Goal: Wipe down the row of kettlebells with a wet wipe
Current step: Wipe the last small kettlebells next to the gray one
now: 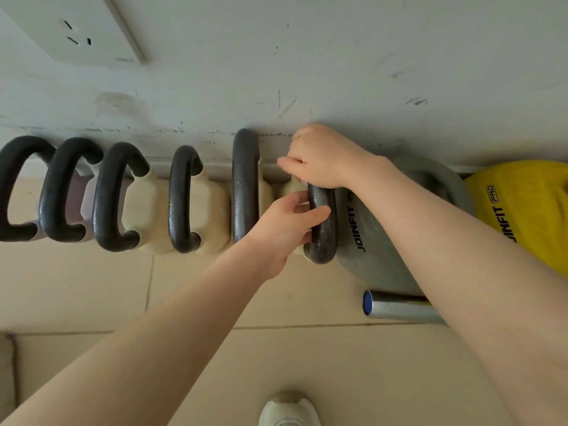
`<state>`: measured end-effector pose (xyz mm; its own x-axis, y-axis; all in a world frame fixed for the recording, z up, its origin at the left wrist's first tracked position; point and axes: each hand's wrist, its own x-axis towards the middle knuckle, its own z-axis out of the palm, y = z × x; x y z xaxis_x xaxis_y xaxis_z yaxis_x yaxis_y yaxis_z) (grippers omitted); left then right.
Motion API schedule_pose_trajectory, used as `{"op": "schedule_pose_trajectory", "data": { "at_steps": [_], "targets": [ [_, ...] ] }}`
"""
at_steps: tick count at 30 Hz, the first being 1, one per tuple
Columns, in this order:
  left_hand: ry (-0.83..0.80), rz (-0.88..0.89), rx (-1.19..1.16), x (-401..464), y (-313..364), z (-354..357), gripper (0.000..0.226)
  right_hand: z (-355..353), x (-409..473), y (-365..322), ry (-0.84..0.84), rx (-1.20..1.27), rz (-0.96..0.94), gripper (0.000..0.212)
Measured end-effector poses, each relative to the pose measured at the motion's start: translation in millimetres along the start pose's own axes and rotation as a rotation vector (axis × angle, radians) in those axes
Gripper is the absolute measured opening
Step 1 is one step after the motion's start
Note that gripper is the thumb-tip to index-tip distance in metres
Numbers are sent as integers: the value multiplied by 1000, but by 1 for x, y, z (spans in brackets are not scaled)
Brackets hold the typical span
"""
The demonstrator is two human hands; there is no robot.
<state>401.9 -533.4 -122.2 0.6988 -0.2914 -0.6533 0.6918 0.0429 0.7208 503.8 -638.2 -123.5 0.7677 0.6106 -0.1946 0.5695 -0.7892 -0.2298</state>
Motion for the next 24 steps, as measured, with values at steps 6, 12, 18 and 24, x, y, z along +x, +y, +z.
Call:
{"op": "schedule_pose_trajectory", "data": {
  "at_steps": [6,12,18,24],
  "targets": [
    [7,7,27,-1,0,-1,44,7,-19,-18,340,827,386,38],
    [-20,19,18,-3,0,-6,39,17,-27,-30,396,1119,631,38],
    [-33,6,42,0,4,-3,36,10,-20,-15,228,1564,998,36],
    [-61,3,33,2,5,-6,41,12,-24,-2,104,2246,834,47]
  ]
}}
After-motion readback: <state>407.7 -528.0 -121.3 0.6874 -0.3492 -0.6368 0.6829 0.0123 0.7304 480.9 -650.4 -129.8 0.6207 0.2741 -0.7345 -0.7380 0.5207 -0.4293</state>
